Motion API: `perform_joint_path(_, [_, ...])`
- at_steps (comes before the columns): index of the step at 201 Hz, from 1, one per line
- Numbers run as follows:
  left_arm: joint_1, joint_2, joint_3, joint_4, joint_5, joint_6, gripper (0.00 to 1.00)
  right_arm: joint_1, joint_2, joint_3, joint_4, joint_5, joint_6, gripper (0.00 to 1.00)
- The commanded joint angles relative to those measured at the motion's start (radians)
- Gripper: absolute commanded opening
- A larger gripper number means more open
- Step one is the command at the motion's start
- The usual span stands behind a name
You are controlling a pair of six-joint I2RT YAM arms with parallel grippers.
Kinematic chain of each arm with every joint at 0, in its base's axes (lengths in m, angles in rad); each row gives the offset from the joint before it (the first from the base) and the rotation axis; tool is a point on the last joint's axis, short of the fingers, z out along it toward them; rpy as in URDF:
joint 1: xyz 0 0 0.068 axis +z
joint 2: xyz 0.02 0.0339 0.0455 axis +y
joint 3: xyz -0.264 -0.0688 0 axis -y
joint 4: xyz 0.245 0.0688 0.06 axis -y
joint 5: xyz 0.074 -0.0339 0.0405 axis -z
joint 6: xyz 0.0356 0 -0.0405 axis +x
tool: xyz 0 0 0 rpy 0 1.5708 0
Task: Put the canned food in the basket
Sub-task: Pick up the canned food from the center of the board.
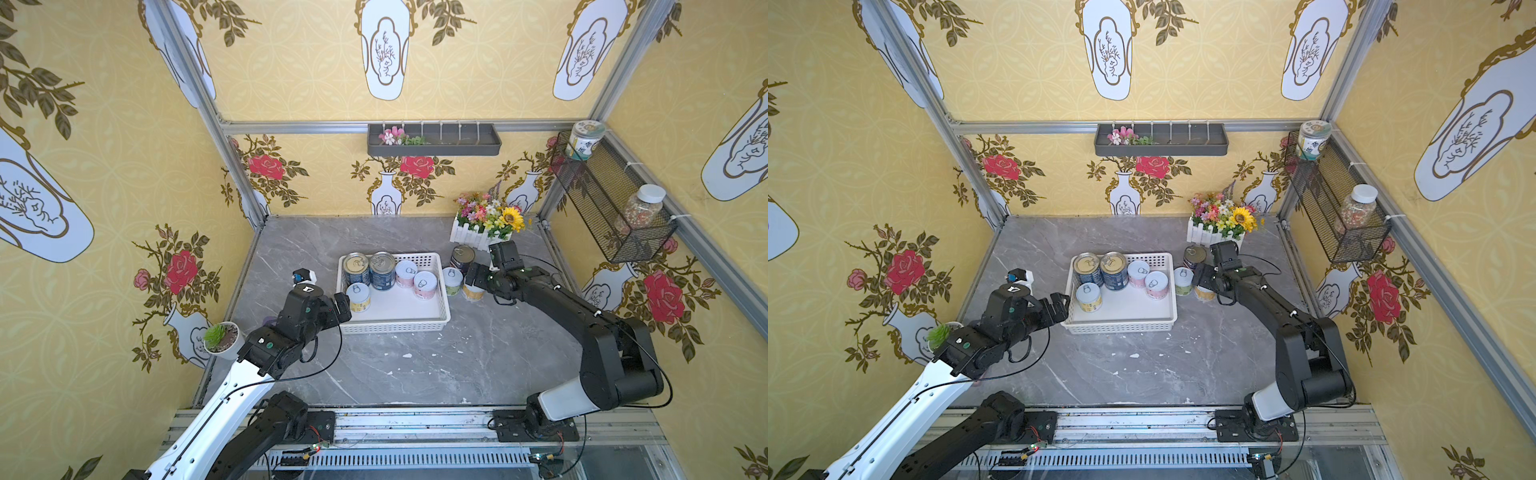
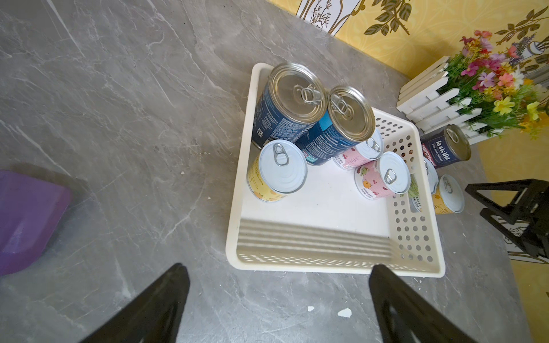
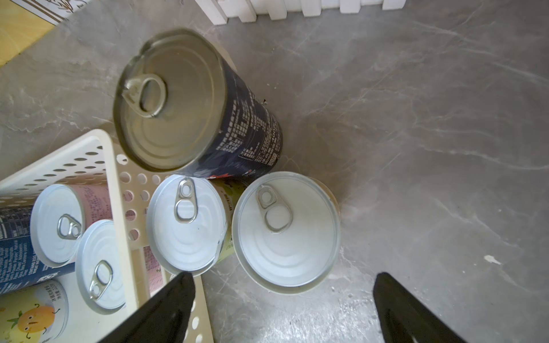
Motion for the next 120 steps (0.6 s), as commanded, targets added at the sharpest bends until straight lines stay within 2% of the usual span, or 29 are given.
perform_joint_path(1, [-0.002, -0.002, 0.004, 0.001, -0.003, -0.001, 1.00, -0.001, 0.026, 0.019, -0.014, -0.005, -0.001, 0.97])
perform_joint_path(120, [-0.027, 0.002, 0.004, -0.002, -0.015, -0.007, 1.00, -0.009, 0.154, 0.087, -0.043, 0.006, -0.013, 0.97])
